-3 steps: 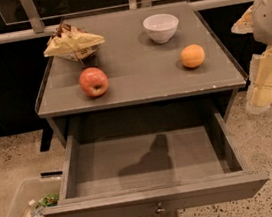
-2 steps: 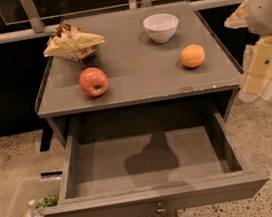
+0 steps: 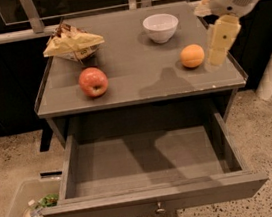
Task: Place orange into top drawer
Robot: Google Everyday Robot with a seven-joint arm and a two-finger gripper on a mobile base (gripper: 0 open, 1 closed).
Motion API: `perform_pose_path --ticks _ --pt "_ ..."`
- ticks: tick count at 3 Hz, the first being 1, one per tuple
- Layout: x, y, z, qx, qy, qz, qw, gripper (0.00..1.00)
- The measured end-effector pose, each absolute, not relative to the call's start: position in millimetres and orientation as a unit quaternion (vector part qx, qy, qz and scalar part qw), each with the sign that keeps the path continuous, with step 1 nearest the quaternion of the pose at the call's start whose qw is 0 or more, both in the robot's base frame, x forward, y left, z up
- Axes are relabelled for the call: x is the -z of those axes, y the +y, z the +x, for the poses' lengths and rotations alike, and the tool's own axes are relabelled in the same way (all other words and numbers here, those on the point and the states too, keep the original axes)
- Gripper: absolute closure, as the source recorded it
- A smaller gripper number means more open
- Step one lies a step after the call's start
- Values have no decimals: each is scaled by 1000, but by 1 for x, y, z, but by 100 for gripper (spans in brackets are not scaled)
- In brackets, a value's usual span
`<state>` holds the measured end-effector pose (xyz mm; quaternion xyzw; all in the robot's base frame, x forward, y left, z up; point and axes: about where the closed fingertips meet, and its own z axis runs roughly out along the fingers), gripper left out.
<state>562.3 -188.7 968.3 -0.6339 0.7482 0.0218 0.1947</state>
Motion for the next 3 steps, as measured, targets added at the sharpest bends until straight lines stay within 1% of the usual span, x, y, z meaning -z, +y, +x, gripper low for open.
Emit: perform_pose_path --ticks 1,2,3 --pt "-962 -175 613 -15 749 -631 203 0" --pt "-962 -175 613 -15 749 -631 203 0" --pt "-945 -193 634 -26 753 -623 211 0"
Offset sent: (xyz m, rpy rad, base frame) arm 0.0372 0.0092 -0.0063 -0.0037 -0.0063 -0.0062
